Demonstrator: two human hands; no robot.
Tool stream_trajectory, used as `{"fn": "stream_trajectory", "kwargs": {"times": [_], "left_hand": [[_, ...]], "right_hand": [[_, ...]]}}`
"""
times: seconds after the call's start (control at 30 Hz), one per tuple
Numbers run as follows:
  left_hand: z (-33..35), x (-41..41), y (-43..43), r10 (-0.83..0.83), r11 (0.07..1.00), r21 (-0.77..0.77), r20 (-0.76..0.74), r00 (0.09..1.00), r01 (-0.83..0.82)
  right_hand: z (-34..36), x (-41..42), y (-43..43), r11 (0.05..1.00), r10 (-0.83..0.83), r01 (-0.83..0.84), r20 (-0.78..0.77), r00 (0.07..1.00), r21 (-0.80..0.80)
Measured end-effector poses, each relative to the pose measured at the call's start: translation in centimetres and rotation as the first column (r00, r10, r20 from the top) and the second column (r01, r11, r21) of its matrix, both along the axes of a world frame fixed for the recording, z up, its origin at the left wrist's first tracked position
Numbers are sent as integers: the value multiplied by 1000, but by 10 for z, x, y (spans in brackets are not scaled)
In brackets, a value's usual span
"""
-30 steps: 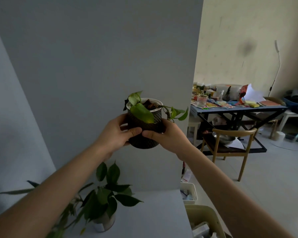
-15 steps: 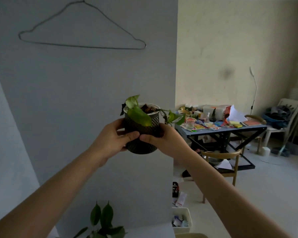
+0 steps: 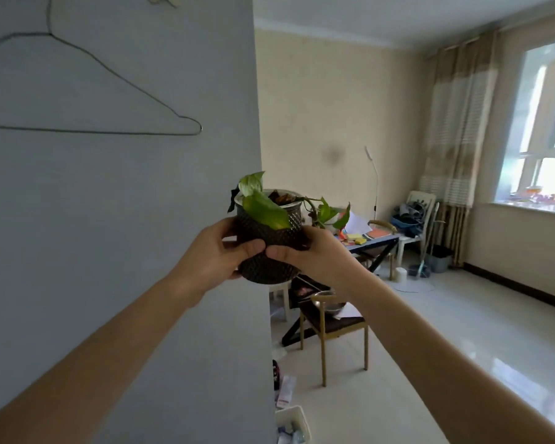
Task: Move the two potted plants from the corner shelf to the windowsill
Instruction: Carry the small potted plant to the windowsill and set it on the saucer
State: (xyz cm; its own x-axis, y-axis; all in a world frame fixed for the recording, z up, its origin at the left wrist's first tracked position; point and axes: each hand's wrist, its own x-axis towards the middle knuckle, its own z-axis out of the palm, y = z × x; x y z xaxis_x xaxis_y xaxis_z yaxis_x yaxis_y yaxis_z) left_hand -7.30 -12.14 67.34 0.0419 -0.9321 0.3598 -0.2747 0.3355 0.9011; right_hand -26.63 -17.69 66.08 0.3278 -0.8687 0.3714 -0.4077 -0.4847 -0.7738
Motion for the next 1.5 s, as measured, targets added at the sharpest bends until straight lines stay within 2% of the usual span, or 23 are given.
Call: {"fn": "stream_trajectory", "kwargs": {"times": [0.3, 0.5, 0.9, 1.13, 1.5], "left_hand": [[6, -86, -38, -221, 974, 35, -86, 971, 225], [3, -172, -58, -284, 959, 3, 26, 958, 284], [7, -362, -72, -408, 913, 25, 45, 912, 408], [8, -455, -116, -548, 837, 13, 26, 836, 548], [13, -576, -244, -736, 673, 51, -50, 675, 738]], "right_hand": [[12, -89, 11, 982, -183, 183, 8, 983, 45], [11, -177, 22, 959, -262, 256, 38, 964, 122], [15, -359, 32, 895, -435, 425, 55, 899, 136], [16, -445, 14, 840, -535, 521, 73, 841, 154], [16, -545, -76, 684, -729, 724, 96, 677, 85]]}}
